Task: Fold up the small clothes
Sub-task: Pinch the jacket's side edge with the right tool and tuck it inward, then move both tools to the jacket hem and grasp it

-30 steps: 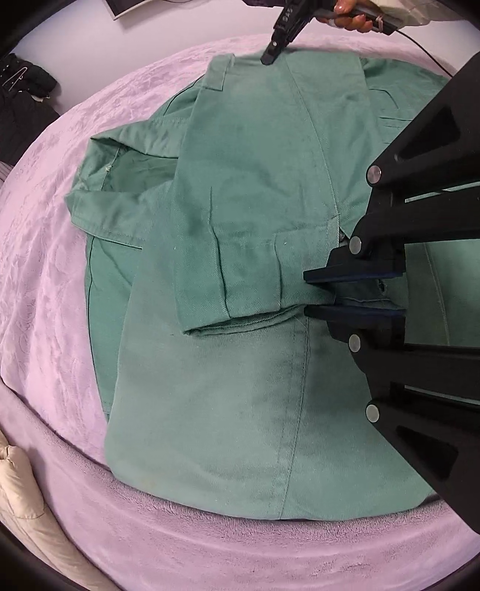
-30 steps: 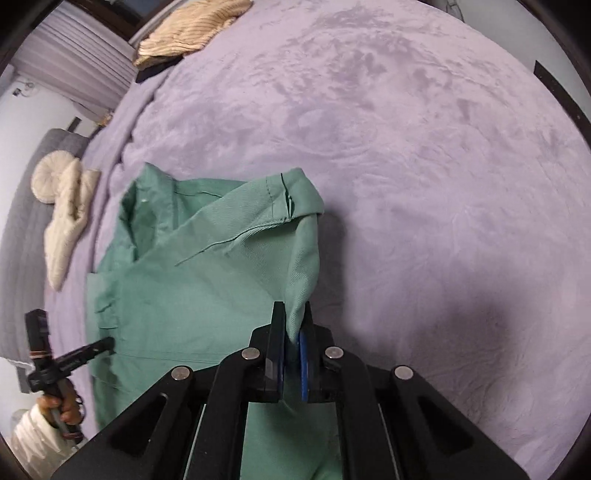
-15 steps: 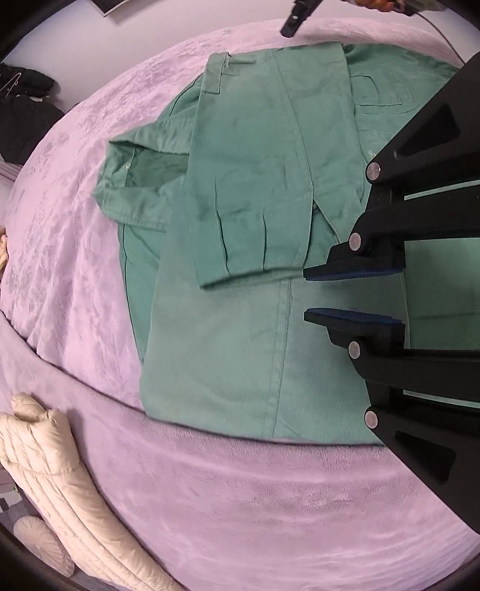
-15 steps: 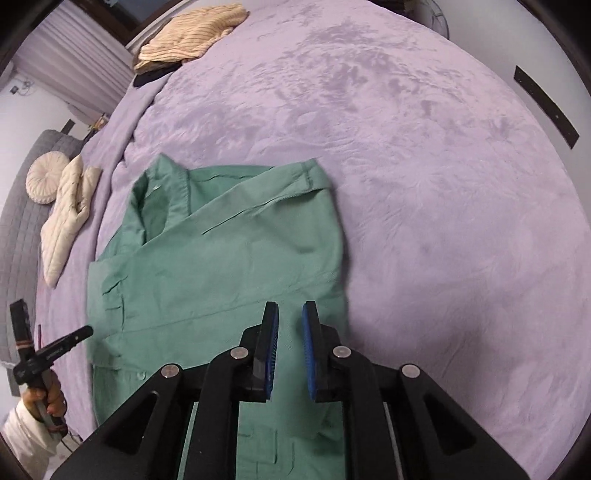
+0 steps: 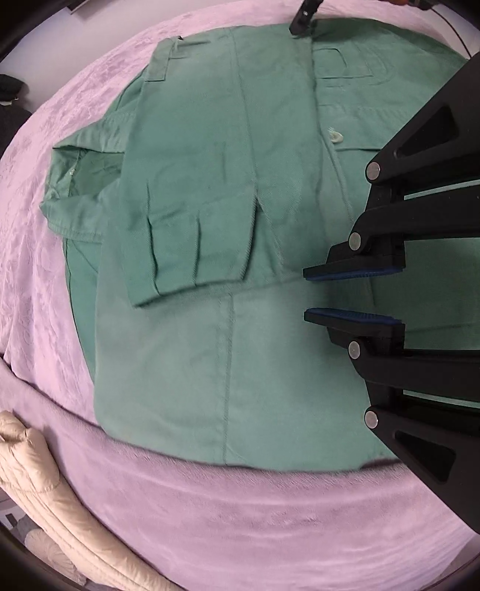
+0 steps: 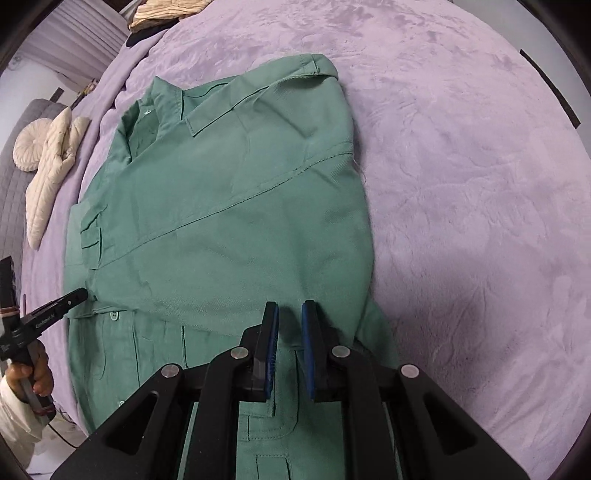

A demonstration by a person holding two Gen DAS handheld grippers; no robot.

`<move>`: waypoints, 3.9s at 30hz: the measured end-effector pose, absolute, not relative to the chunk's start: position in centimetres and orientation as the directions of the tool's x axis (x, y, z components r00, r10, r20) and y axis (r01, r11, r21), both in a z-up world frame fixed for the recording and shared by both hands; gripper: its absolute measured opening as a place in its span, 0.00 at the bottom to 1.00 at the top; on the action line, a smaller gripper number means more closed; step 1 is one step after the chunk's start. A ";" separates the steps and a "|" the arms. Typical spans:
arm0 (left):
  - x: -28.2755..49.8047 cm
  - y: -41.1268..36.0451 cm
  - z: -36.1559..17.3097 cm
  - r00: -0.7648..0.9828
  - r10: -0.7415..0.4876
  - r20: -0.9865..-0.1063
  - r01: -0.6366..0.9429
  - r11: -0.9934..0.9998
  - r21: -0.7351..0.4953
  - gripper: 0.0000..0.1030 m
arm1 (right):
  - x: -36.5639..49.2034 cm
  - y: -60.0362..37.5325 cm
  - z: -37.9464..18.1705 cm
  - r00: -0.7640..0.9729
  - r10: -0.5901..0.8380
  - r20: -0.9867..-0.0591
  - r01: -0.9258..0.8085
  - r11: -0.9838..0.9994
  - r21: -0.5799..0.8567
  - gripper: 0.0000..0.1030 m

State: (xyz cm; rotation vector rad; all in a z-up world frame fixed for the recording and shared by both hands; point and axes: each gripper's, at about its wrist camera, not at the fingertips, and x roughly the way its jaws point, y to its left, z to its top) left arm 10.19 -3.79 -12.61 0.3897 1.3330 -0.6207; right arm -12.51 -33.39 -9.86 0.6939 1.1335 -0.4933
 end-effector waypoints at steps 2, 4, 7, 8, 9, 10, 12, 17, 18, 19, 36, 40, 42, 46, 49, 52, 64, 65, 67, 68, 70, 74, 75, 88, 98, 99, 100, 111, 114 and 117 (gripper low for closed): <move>9.9 -2.8 -12.3 0.106 -0.189 -0.976 0.610 0.788 -0.086 0.15 | -12.9 -32.9 -9.4 0.355 -0.017 -0.935 0.679 0.692 0.246 0.16; 9.5 -1.8 -12.0 0.106 -0.183 -0.977 0.599 0.797 -0.085 0.15 | -13.1 -32.5 -9.1 0.352 -0.015 -0.936 0.688 0.682 0.248 0.16; 9.0 -0.8 -11.6 0.103 -0.178 -0.979 0.583 0.808 -0.086 0.15 | -13.3 -32.6 -8.5 0.370 -0.011 -0.929 0.698 0.664 0.269 0.16; 8.8 -0.5 -11.5 0.104 -0.179 -0.978 0.580 0.810 -0.086 0.15 | -13.1 -33.0 -8.2 0.375 -0.021 -0.927 0.698 0.664 0.267 0.16; 8.6 -0.3 -11.3 0.106 -0.180 -0.978 0.577 0.812 -0.087 0.15 | -12.6 -33.7 -7.8 0.384 -0.032 -0.923 0.700 0.661 0.268 0.16; 8.6 -0.2 -11.1 0.108 -0.180 -0.978 0.576 0.813 -0.086 0.15 | -12.2 -34.5 -7.4 0.395 -0.042 -0.918 0.705 0.654 0.274 0.16; 8.3 -0.1 -11.0 0.118 -0.177 -0.977 0.578 0.812 -0.078 0.15 | -11.1 -36.4 -6.8 0.429 -0.056 -0.901 0.715 0.631 0.302 0.16; 8.3 -0.7 -10.7 0.123 -0.174 -0.977 0.577 0.814 -0.073 0.15 | -8.2 -42.8 -6.8 0.508 -0.088 -0.857 0.745 0.544 0.386 0.57; 8.2 -1.2 -10.6 0.124 -0.175 -0.977 0.575 0.815 -0.073 0.15 | -7.9 -44.0 -7.2 0.532 -0.071 -0.844 0.745 0.512 0.427 0.57; 8.3 -1.6 -10.6 0.124 -0.178 -0.976 0.572 0.817 -0.076 0.15 | -7.7 -45.0 -7.7 0.551 -0.055 -0.833 0.747 0.478 0.462 0.57; 8.4 -4.9 -11.9 0.109 -0.169 -0.979 0.569 0.819 -0.078 0.15 | -5.0 -46.1 -8.8 0.433 -0.142 -0.890 0.810 0.495 0.315 0.29; 8.6 -4.5 -11.6 0.111 -0.179 -0.977 0.570 0.817 -0.085 0.15 | -6.5 -41.6 -5.9 0.473 -0.127 -0.872 0.715 0.634 0.296 0.29; 8.6 -4.5 -11.5 0.113 -0.177 -0.978 0.573 0.815 -0.081 0.15 | -7.3 -38.7 -6.0 0.470 -0.079 -0.879 0.668 0.683 0.296 0.29; 8.4 -4.6 -11.4 0.116 -0.168 -0.979 0.576 0.814 -0.071 0.15 | -8.5 -34.8 -9.3 0.379 -0.031 -0.925 0.660 0.709 0.247 0.29; 8.3 -4.4 -11.1 0.123 -0.162 -0.979 0.573 0.817 -0.063 0.15 | -10.2 -34.3 -11.3 0.351 0.014 -0.936 0.707 0.652 0.274 0.28; 7.8 -4.4 -10.4 0.152 -0.151 -0.977 0.570 0.820 -0.038 0.15 | -11.1 -33.5 -10.0 0.364 0.000 -0.931 0.710 0.647 0.278 0.31; 4.9 -1.2 -8.7 0.166 -0.106 -0.981 0.526 0.850 -0.003 1.00 | -12.8 -29.0 -5.7 0.395 0.010 -0.919 0.699 0.646 0.307 0.60; 4.6 -0.8 -8.2 0.193 -0.106 -0.976 0.516 0.857 0.009 0.99 | -12.9 -28.6 -5.5 0.395 0.011 -0.918 0.698 0.646 0.309 0.62; 4.0 -0.3 -7.7 0.203 -0.110 -0.973 0.524 0.851 0.013 0.99 | -13.3 -27.9 -5.0 0.396 0.013 -0.918 0.697 0.647 0.310 0.64; 3.7 0.0 -7.6 0.203 -0.108 -0.973 0.524 0.851 0.015 0.99 | -13.3 -27.5 -4.9 0.393 0.014 -0.919 0.698 0.647 0.308 0.65; 3.4 0.6 -7.2 0.207 -0.104 -0.973 0.521 0.853 0.019 0.99 | -13.7 -26.9 -4.7 0.392 0.015 -0.920 0.699 0.645 0.309 0.75; 2.9 1.4 -6.4 0.202 -0.107 -0.974 0.514 0.858 0.012 0.99 | -14.0 -25.3 -3.9 0.395 -0.016 -0.918 0.690 0.665 0.285 0.79; 2.8 1.6 -6.3 0.204 -0.101 -0.974 0.514 0.857 0.019 0.99 | -14.0 -24.8 -3.5 0.397 -0.024 -0.918 0.681 0.678 0.276 0.88; 2.3 3.4 -5.3 0.210 -0.098 -0.973 0.523 0.852 0.027 0.99 | -13.5 -21.3 -2.1 0.409 0.019 -0.913 0.664 0.680 0.311 0.90; 3.0 5.5 -5.6 0.168 -0.174 -0.970 0.594 0.803 -0.041 0.99 | -13.5 -18.8 -2.6 0.334 0.013 -0.942 0.738 0.619 0.270 0.89; 3.1 5.7 -5.9 0.160 -0.178 -0.971 0.605 0.795 -0.046 0.99 | -13.5 -18.4 -2.6 0.329 0.007 -0.944 0.745 0.613 0.264 0.89; 3.1 5.8 -6.1 0.153 -0.179 -0.972 0.612 0.790 -0.049 0.99 | -13.6 -18.0 -2.7 0.324 0.001 -0.946 0.753 0.605 0.259 0.89; 3.3 10.4 -7.7 0.115 -0.167 -0.979 0.618 0.784 -0.061 0.99 | -14.8 -16.1 -3.8 0.296 0.017 -0.955 0.777 0.577 0.251 0.89; 2.7 11.6 -7.8 0.133 -0.156 -0.979 0.596 0.802 -0.047 0.99 | -14.6 -16.0 -4.0 0.302 0.033 -0.953 0.757 0.599 0.261 0.89; 1.5 12.4 -7.9 0.146 -0.146 -0.978 0.567 0.823 -0.039 0.99 | -14.8 -15.8 -4.1 0.308 0.043 -0.951 0.729 0.631 0.265 0.89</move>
